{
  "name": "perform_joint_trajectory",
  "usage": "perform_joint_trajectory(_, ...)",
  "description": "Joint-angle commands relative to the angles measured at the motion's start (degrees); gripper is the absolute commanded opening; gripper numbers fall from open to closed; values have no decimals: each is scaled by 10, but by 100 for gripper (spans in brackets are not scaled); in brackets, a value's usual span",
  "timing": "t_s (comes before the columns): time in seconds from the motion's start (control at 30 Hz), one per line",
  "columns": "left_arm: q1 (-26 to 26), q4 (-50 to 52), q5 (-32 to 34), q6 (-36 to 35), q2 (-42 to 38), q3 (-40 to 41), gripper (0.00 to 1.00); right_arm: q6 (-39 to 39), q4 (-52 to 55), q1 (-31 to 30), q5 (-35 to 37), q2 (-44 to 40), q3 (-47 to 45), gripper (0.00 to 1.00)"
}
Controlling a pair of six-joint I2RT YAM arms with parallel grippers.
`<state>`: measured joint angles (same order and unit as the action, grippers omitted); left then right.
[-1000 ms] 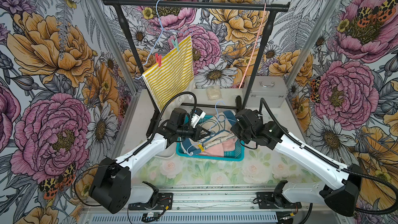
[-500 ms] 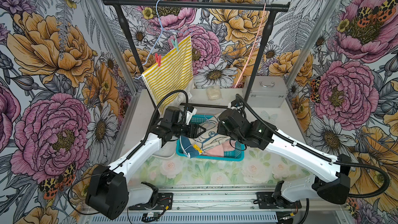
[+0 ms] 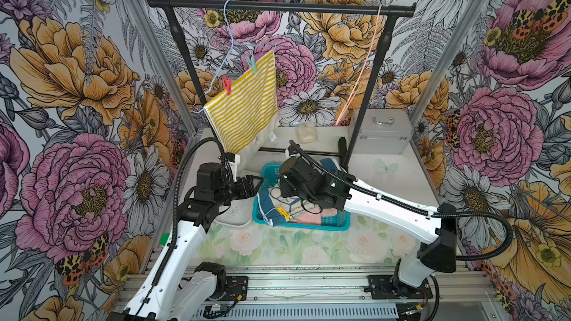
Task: Remove the clothespins securing towels to the hanger
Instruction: Place the clothespin in the storage box.
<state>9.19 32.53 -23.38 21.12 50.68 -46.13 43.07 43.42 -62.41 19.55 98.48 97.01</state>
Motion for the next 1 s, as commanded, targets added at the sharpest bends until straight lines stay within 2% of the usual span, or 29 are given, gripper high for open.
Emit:
perform_joint_trajectory(0.0, -14, 47, 72, 34, -21, 11, 72, -55, -24, -9, -40, 50, 67, 0)
perform_joint_trajectory(0.17, -42, 92, 155, 62, -32, 13, 73, -80, -23, -10, -76, 133, 150, 0)
perform_joint_trajectory(0.27, -65, 101, 184, 81, -30, 17, 74, -91, -22, -8, -89, 175, 191, 0)
perform_joint_trajectory(0.53, -173, 88, 134, 120, -9, 42, 75, -126, -21, 10, -118, 277, 282, 1)
perform_joint_trajectory(0.7, -258, 58, 66, 162, -15, 83, 75, -140, -21, 21, -128, 333, 322, 1)
perform_joint_trajectory(0.97, -284, 24, 50, 189, -21, 113, 76, -152, -21, 31, -131, 400, 366, 3)
